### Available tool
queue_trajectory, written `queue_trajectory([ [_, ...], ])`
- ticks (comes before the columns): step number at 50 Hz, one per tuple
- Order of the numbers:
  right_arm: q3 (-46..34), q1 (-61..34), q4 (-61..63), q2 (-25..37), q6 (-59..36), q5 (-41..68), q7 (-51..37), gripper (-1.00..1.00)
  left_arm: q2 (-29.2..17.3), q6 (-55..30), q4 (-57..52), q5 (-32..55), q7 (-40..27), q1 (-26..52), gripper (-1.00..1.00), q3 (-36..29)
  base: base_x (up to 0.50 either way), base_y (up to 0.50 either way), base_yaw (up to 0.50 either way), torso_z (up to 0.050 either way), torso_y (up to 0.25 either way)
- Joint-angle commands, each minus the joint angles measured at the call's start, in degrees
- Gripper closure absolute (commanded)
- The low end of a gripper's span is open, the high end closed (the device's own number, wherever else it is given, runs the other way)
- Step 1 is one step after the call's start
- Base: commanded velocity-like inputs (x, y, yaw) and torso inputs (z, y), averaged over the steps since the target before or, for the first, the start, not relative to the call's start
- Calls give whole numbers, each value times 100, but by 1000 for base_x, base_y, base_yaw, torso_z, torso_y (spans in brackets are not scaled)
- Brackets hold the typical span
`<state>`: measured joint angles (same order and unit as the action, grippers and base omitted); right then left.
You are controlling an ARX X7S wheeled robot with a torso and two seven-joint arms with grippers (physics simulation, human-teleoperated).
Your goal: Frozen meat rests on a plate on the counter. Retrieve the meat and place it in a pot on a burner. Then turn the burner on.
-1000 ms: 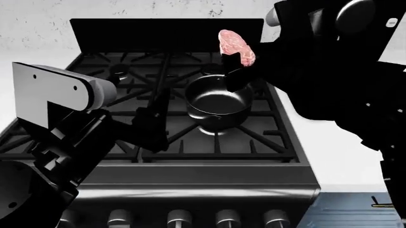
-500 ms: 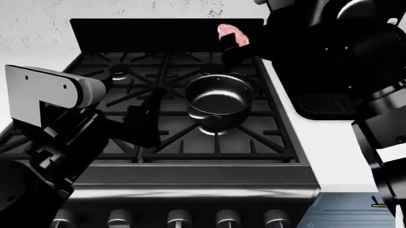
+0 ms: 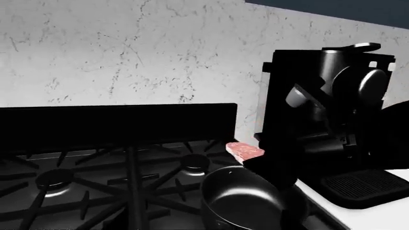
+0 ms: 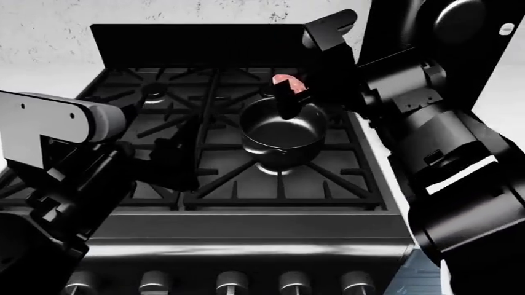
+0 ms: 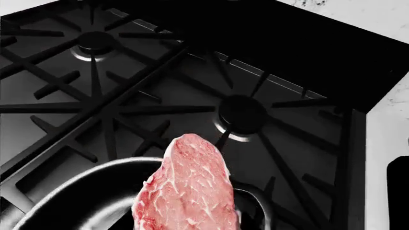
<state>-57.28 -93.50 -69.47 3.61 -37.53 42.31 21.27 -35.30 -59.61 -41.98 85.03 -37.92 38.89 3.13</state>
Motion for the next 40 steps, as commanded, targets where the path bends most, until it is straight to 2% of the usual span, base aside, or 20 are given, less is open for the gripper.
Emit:
queue_trajectory([
  [1, -28, 223, -535, -296, 246, -414, 364, 100, -60, 37, -22, 16, -46, -52, -100, 35, 0, 0, 0, 0, 0],
  [16, 436, 391, -542, -351, 273, -964, 493, 100, -116, 81, -38, 28, -84, -120, -100, 58, 0, 0, 0, 0, 0],
  [40, 430, 433, -536, -355, 260, -1018, 484, 100, -211, 141, -148, 280, -306, -137, -100, 89, 0, 0, 0, 0, 0],
])
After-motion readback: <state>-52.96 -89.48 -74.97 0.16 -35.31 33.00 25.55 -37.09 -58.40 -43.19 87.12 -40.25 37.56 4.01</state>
